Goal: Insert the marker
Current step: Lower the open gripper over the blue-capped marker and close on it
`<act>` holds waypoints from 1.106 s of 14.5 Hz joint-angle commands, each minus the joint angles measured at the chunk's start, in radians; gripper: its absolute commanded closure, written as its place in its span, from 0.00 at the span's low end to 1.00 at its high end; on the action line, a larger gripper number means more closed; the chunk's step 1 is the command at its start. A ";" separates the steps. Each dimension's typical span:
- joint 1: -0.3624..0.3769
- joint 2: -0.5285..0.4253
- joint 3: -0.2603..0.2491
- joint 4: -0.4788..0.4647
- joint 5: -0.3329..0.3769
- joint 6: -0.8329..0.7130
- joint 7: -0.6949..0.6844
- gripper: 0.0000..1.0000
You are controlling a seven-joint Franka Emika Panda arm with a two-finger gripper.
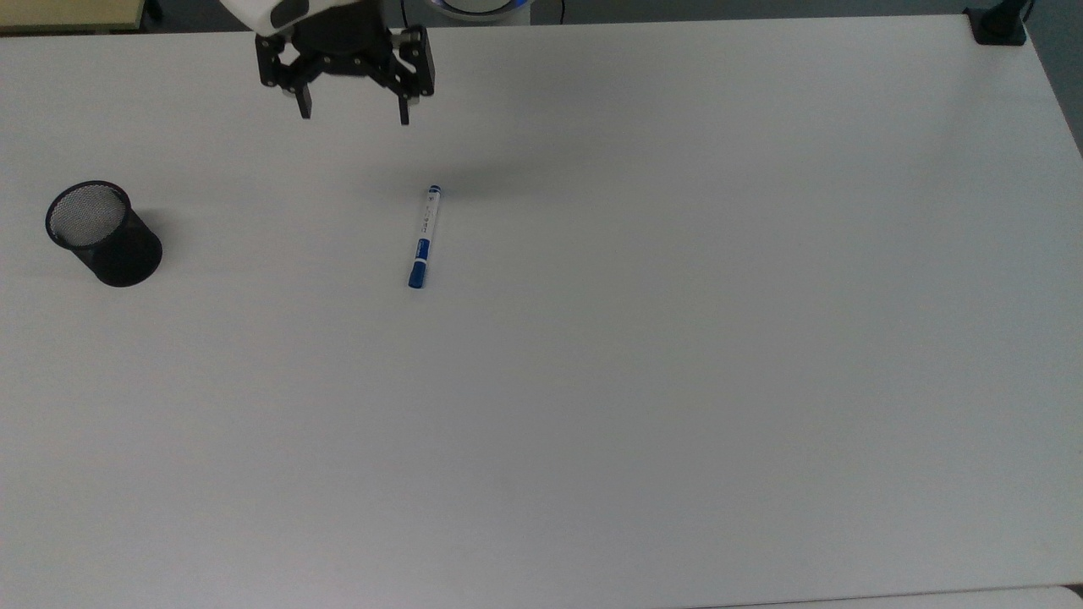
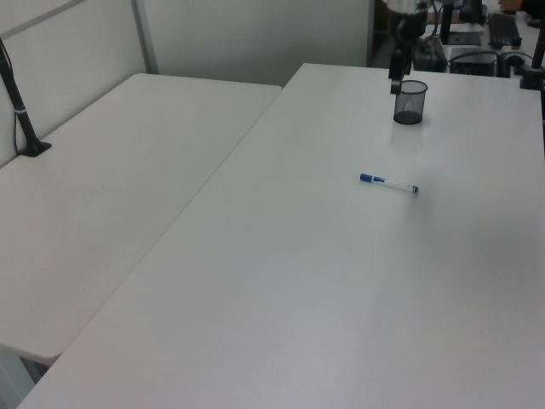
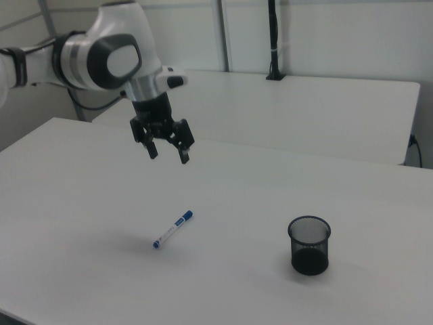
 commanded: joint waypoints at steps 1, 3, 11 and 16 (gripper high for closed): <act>0.011 0.040 0.010 -0.091 -0.035 0.149 0.166 0.00; 0.040 0.097 0.008 -0.112 -0.064 0.242 0.237 0.00; 0.060 0.282 0.010 -0.129 -0.136 0.371 0.424 0.03; 0.059 0.322 0.013 -0.126 -0.122 0.442 0.453 0.40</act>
